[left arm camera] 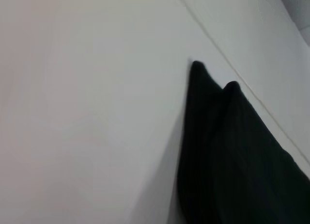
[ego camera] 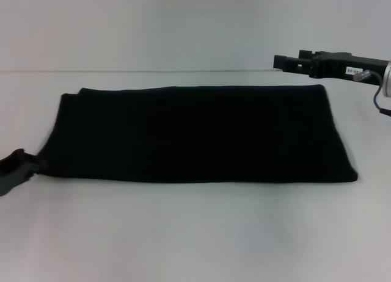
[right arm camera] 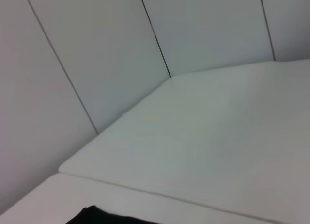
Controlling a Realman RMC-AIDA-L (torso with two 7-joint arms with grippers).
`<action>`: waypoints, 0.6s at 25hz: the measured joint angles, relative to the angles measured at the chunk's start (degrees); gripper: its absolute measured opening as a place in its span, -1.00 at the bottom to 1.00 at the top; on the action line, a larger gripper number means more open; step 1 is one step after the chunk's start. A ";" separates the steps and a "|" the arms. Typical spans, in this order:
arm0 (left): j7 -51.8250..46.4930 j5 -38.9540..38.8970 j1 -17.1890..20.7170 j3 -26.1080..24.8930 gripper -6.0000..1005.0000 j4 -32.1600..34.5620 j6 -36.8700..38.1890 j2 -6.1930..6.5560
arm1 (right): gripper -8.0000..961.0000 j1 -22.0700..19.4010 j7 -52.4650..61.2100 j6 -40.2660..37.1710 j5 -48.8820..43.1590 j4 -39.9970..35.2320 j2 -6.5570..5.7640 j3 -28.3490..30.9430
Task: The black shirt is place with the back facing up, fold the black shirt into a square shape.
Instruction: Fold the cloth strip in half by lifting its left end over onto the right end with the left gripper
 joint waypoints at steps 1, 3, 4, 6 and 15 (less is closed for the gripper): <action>1.45 -0.04 0.35 -0.02 -0.94 0.67 -0.03 -0.08 | 0.85 -0.04 -0.23 0.27 0.51 0.01 0.30 0.00; 4.93 -0.19 1.47 -0.05 -0.94 2.51 -0.20 -0.22 | 0.85 -0.06 -0.41 0.81 1.40 0.10 0.88 -0.07; 5.90 -0.21 1.88 -0.04 -0.94 3.20 -0.24 -0.23 | 0.85 -0.05 -0.41 1.07 1.85 0.14 1.22 -0.14; 8.05 -0.23 3.09 -0.07 -0.94 5.39 -0.51 -0.22 | 0.85 0.10 -0.42 2.02 2.44 0.15 1.89 -0.30; 10.78 -0.51 7.16 -0.18 -0.94 14.33 0.98 1.06 | 0.85 1.90 -1.86 6.43 3.42 1.27 3.43 -0.63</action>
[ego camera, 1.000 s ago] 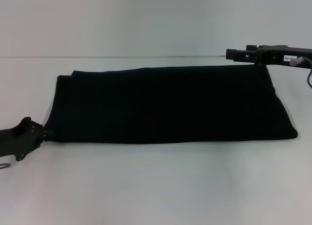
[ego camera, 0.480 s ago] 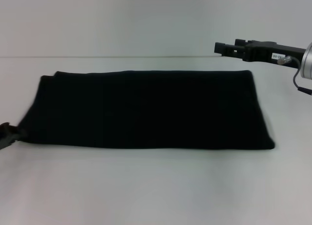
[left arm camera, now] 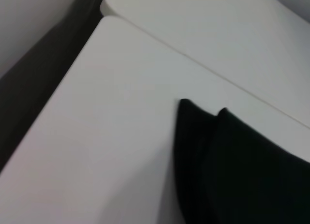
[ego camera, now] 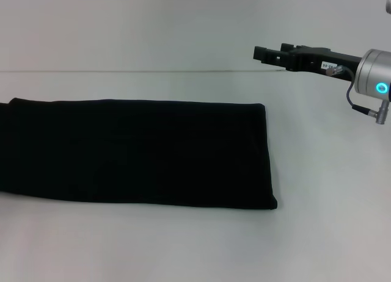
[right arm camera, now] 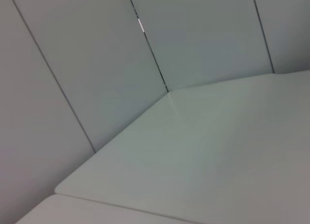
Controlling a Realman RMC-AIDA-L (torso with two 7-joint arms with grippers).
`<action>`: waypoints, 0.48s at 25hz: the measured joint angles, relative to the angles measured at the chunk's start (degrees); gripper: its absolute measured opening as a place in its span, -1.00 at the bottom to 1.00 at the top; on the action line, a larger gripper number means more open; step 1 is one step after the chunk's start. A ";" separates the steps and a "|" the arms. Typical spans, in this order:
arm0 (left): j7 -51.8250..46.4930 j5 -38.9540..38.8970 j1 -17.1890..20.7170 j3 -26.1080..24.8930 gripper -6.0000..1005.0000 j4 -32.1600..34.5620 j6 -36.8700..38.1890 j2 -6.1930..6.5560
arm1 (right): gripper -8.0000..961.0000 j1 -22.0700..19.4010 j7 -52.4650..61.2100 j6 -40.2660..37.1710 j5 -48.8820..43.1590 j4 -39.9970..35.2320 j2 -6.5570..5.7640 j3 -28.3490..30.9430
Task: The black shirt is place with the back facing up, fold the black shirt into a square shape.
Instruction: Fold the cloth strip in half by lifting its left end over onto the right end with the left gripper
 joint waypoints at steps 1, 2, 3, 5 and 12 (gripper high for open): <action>0.00 -0.09 -0.29 -0.02 -0.94 0.41 1.26 0.21 | 0.85 0.09 -0.45 0.24 0.12 0.19 0.01 0.08; -0.03 -0.16 -0.73 -0.01 -0.94 0.65 2.64 0.43 | 0.85 0.10 -0.94 0.68 0.20 0.36 0.01 0.20; -0.13 -0.47 -1.49 -0.02 -0.94 0.85 4.57 0.66 | 0.85 0.04 -1.32 0.92 0.34 0.38 0.00 0.33; -0.37 -2.04 -3.39 0.15 -0.94 0.92 9.40 1.10 | 0.85 -0.35 -1.85 1.58 0.55 0.39 -0.19 0.39; -0.50 -10.09 -16.00 3.77 -0.94 -6.29 21.37 0.86 | 0.85 -3.50 -3.84 4.62 1.59 -0.14 -2.28 0.84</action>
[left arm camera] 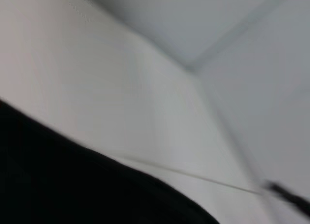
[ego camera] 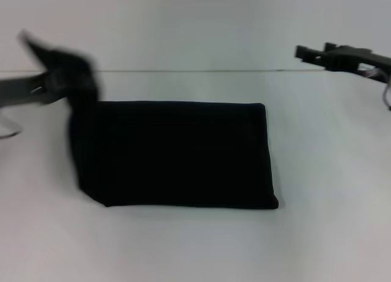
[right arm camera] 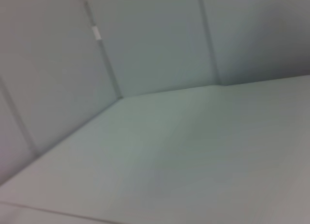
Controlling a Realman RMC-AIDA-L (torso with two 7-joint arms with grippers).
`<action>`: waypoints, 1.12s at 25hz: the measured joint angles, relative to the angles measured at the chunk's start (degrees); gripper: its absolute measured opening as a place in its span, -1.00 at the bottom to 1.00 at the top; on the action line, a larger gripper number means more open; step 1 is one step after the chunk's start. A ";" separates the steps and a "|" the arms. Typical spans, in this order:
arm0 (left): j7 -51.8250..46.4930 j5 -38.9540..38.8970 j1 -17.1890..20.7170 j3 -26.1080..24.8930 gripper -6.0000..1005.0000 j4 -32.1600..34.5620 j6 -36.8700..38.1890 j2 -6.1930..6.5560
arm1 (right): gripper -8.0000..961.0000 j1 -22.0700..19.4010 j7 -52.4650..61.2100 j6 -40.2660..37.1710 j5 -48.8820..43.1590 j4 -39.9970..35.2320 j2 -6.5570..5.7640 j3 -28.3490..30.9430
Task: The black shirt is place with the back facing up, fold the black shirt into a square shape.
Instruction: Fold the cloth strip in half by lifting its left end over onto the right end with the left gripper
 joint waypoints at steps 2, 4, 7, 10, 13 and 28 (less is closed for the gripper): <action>0.05 -1.81 -3.88 1.68 -0.94 -3.14 0.69 -1.75 | 0.85 -1.11 -0.39 0.07 0.62 -0.01 -1.17 0.17; 0.23 -2.89 -7.18 3.07 -0.94 -6.24 -0.10 -3.99 | 0.85 -2.16 -0.56 -0.31 1.18 -0.02 -2.32 0.28; 1.31 -3.35 -9.80 4.38 -0.94 -9.96 -3.62 -8.00 | 0.85 -3.72 -0.62 -1.34 1.54 -0.07 -3.92 0.53; 5.68 -3.66 -10.34 5.39 -0.94 -17.36 -10.92 -11.25 | 0.85 -4.88 -1.07 -1.99 1.60 -0.09 -4.78 0.93; 14.16 -6.35 -9.90 5.22 -0.94 -30.65 -19.38 -11.19 | 0.85 -5.46 -1.30 -2.33 1.57 -0.15 -5.28 0.98; 28.92 -11.79 -7.02 4.21 -0.20 -35.62 -10.88 -11.08 | 0.85 -5.84 1.72 -3.94 0.67 0.35 -6.05 -2.31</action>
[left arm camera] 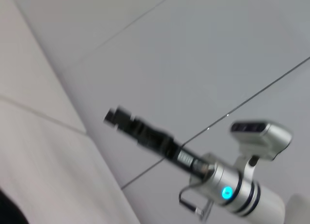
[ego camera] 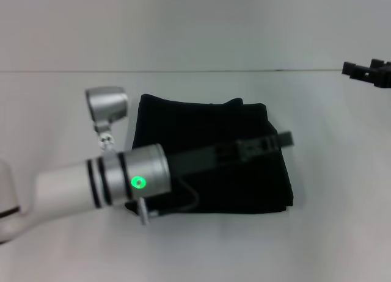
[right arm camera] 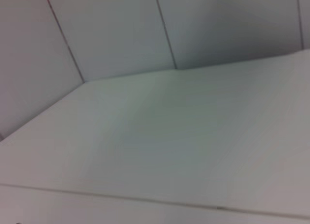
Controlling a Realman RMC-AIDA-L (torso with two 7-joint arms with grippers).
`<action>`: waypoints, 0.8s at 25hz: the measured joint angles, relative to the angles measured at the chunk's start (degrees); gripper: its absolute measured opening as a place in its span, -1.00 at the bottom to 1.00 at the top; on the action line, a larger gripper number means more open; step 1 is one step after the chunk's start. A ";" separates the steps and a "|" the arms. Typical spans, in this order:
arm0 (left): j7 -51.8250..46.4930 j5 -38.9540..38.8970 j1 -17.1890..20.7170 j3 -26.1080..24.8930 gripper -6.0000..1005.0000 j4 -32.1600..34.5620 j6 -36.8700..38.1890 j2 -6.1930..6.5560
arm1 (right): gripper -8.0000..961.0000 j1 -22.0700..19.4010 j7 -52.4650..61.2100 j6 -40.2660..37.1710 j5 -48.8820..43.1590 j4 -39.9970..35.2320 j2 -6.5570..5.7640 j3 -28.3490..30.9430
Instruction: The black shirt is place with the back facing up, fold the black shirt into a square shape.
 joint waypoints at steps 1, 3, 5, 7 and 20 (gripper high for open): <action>-0.84 -0.22 0.74 -0.10 -0.16 2.43 1.05 0.04 | 0.85 -0.04 1.48 -0.86 -0.56 -0.13 -0.20 -0.36; -1.94 -0.58 1.75 -0.25 -0.07 5.86 1.14 0.16 | 0.85 0.23 4.61 -3.11 -2.45 -0.35 -0.64 -0.71; -2.51 -0.89 2.73 -0.21 0.01 9.30 0.59 0.49 | 0.85 1.02 8.16 -6.09 -5.06 -0.39 -1.16 -0.90; -2.57 -0.86 3.39 0.23 0.10 12.35 0.01 1.29 | 0.85 2.04 11.32 -9.38 -7.54 -0.42 -1.64 -1.02; 4.36 0.07 9.18 15.81 0.90 27.23 2.36 4.88 | 0.84 9.61 22.31 -11.77 -14.11 0.32 1.86 -10.29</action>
